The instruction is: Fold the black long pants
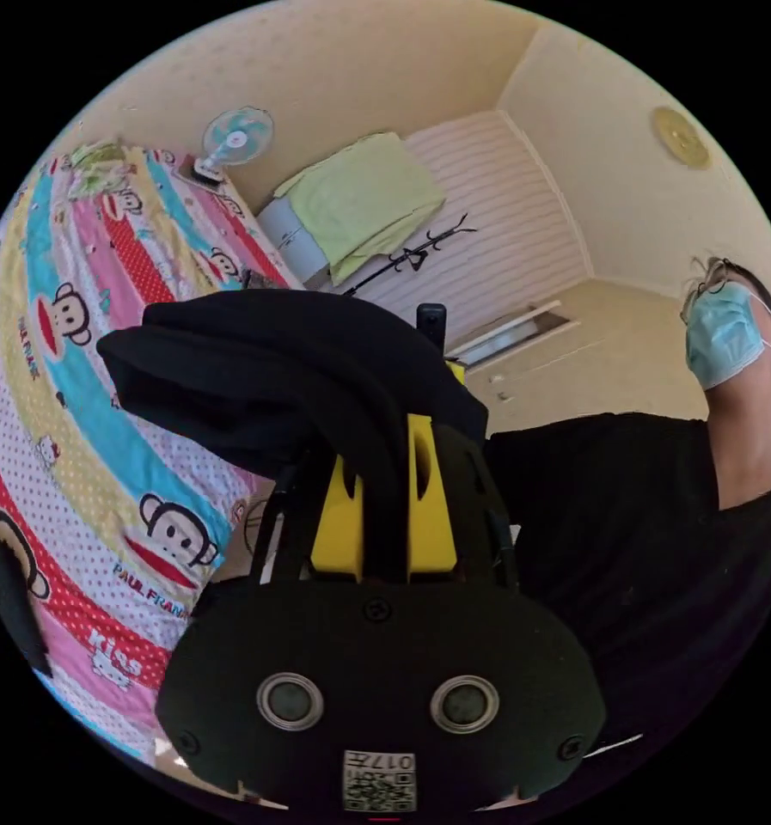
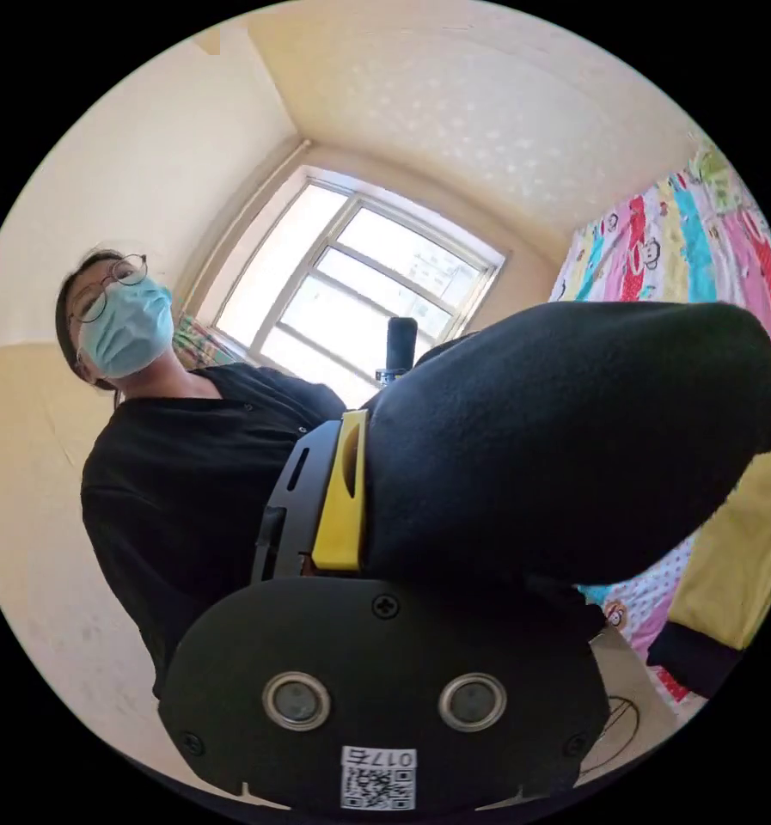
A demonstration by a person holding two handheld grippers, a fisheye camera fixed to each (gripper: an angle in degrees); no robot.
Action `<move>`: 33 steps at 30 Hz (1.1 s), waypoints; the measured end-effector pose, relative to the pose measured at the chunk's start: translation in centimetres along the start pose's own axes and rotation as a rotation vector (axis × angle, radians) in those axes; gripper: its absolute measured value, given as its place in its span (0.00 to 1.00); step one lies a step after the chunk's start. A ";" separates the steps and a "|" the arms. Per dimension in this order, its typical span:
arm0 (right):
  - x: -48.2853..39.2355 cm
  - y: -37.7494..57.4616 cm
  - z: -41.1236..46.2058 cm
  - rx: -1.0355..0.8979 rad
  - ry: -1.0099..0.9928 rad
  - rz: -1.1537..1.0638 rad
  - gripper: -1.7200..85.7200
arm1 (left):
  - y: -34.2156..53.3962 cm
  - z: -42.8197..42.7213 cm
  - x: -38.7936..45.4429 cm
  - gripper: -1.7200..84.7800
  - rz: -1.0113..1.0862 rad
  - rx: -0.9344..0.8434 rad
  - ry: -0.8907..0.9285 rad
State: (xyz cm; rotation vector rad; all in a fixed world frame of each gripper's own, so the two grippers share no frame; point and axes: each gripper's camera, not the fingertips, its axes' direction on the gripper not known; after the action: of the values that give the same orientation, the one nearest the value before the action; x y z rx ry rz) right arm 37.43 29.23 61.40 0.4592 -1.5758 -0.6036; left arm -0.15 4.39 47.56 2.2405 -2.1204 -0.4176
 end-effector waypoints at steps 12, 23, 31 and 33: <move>22.9 19.6 -7.5 0.304 0.637 1.172 0.14 | -2.7 10.8 -23.2 0.03 -0.766 -0.378 -0.341; 22.1 23.4 5.4 0.237 0.661 1.230 0.03 | 36.8 -17.0 -19.7 0.01 -1.957 -0.314 -0.745; 28.4 7.8 25.6 -0.698 0.657 0.733 0.03 | 45.8 -17.6 -10.9 0.01 -2.107 0.238 -0.542; 30.3 2.1 30.7 -0.758 0.592 0.617 0.04 | 47.0 -15.2 -10.8 0.01 -2.111 0.266 -0.440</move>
State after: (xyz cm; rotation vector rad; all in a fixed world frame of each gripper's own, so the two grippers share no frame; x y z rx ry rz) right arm 4.14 15.43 85.21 -0.3920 -0.7612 -0.4729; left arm -43.21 9.17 73.59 3.5596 1.1278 -0.5146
